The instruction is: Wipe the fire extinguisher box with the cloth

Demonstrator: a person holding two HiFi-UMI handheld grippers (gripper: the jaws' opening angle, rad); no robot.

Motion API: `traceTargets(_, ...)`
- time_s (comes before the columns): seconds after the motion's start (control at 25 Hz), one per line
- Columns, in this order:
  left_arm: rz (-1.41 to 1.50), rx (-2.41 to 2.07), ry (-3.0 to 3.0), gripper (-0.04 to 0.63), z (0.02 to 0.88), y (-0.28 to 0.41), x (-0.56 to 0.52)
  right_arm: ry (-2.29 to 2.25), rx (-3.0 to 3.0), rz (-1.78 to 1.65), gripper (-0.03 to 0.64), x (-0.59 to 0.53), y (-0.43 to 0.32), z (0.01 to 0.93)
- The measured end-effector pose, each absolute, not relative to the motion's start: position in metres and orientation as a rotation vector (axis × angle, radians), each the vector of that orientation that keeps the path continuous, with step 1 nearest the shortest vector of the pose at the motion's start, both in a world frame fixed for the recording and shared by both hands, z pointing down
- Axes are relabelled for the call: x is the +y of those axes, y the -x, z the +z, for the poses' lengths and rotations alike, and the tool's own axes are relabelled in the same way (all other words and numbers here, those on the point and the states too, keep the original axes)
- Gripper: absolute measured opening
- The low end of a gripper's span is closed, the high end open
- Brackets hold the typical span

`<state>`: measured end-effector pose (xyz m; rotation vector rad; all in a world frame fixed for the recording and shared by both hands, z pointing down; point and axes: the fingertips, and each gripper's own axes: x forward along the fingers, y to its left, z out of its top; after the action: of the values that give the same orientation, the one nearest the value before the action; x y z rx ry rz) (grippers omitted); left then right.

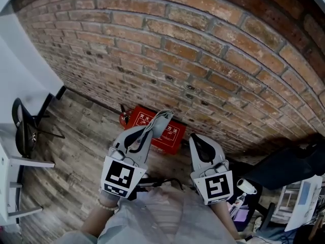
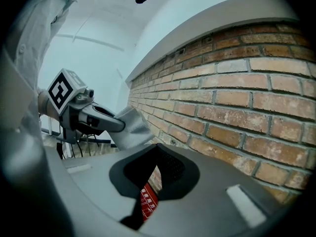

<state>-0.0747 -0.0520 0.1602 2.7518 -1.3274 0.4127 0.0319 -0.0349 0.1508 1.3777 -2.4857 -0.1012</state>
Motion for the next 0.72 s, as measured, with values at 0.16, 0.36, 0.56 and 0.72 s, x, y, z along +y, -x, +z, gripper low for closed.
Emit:
traceTargets(0.16,0.406,-1.323,-2.742,0.011,0.1602,0.0767,-0.0515,-1.376,-2.479,-0.091,0.009,-0.0333,-0.0311,0.1516)
traceTargets(0.36,0.391,-1.316,-2.736,0.009,0.1599,0.0766,-0.0508,-1.370,-2.481,-0.094,0.009,-0.0317,-0.0296,0.1517)
traceTargets(0.56,0.383,-1.316,-2.738,0.010,0.1588,0.0772,-0.0503,-1.367,-2.477,-0.090,0.009,-0.0311,-0.0285,0.1533)
traceTargets(0.72,0.384,-1.321,-2.736,0.009,0.1591,0.0796,-0.0493,-1.359,-2.476,-0.086,0.010,-0.0302,-0.0260,0.1544)
